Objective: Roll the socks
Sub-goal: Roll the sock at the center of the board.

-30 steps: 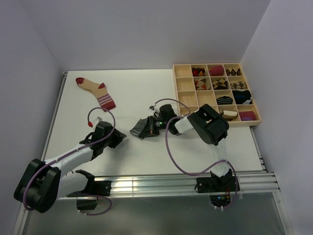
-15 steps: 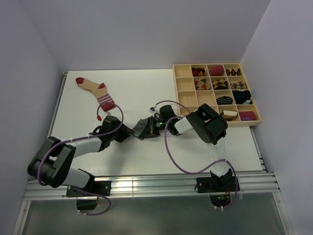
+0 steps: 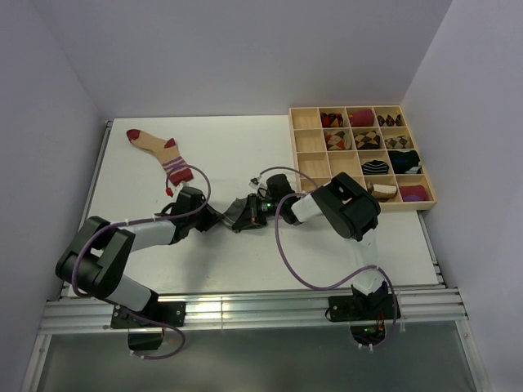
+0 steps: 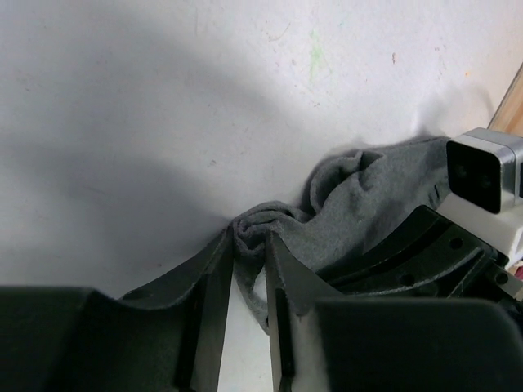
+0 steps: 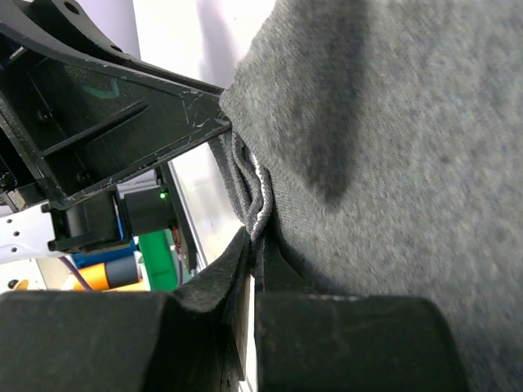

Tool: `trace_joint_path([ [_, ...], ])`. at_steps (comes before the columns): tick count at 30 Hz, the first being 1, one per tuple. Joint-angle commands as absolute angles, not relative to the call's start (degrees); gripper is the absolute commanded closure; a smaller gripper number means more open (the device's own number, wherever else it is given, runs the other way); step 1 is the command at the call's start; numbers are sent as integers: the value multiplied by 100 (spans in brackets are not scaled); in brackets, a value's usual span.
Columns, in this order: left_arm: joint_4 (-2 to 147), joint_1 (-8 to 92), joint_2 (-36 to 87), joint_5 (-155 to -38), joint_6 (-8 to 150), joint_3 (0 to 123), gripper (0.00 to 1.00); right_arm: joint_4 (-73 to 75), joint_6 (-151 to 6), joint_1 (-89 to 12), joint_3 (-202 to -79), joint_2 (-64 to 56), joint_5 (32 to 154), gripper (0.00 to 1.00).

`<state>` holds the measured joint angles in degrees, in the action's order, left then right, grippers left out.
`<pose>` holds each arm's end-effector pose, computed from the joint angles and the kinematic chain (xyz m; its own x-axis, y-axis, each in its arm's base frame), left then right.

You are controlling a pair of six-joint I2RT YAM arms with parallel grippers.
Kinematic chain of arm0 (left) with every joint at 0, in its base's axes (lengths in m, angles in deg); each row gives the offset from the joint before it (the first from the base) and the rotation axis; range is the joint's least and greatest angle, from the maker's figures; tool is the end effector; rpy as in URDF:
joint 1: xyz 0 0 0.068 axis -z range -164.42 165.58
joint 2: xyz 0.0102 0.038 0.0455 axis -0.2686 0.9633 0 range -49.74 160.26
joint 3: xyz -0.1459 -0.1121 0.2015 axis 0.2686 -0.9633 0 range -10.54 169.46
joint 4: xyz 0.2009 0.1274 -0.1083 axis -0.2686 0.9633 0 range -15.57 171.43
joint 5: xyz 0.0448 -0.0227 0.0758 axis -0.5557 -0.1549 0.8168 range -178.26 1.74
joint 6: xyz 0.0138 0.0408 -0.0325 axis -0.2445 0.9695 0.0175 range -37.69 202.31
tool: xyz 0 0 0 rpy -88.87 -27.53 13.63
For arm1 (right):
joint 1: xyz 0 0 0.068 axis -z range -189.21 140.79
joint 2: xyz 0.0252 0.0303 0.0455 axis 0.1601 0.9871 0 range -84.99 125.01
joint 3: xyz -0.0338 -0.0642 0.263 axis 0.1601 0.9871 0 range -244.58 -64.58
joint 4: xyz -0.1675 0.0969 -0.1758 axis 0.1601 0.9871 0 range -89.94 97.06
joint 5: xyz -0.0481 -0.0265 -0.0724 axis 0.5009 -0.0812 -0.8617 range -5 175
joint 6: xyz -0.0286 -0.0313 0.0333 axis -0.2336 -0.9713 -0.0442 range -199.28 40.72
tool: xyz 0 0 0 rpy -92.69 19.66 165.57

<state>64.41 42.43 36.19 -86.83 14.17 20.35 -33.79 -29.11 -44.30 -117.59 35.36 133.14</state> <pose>0.2397 -0.1204 0.1330 -0.6394 -0.7163 -0.2794 -0.4235 0.6315 -0.6495 0.2994 0.2429 0.0844 -0.9741 -0.0581 -0.2186 -0.2245 0.3647 0.9037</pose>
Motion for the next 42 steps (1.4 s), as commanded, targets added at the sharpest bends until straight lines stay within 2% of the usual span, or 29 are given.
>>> trace_joint_path([
  [1,7275,4291,3929,-8272,1578,2083,72,-3132,-3181,-4402,-11986,3516,13290,100],
  [3,7617,4309,3982,-8141,1560,2232,76,-2878,-3409,-4402,-12012,3402,13176,96],
  [5,7986,4335,4043,-7965,1560,2391,81,-2615,-3603,-4419,-12021,3270,13079,87],
  [8,8382,4370,4096,-7815,1586,2610,85,-2175,-4148,-4489,-12065,2892,12702,77],
  [11,8734,4414,4096,-7718,1691,2821,87,-1587,-4754,-4656,-12057,2252,12175,62],
  [13,8910,4449,4035,-7613,1736,3014,88,-1384,-5237,-4831,-12030,1970,11607,59],
  [17,9341,4485,3947,-7472,1902,3322,88,-1057,-6221,-5314,-11846,1328,10237,57],
  [20,9622,4485,4008,-7472,2060,3577,88,-1485,-7064,-5823,-11487,915,9304,57],
  [27,9974,4485,4254,-7586,2333,4034,88,-2340,-8244,-6808,-11010,931,8001,52],
  [42,10089,4485,4334,-7736,2421,4193,88,-2736,-9097,-7460,-11485,1713,7234,51],
])
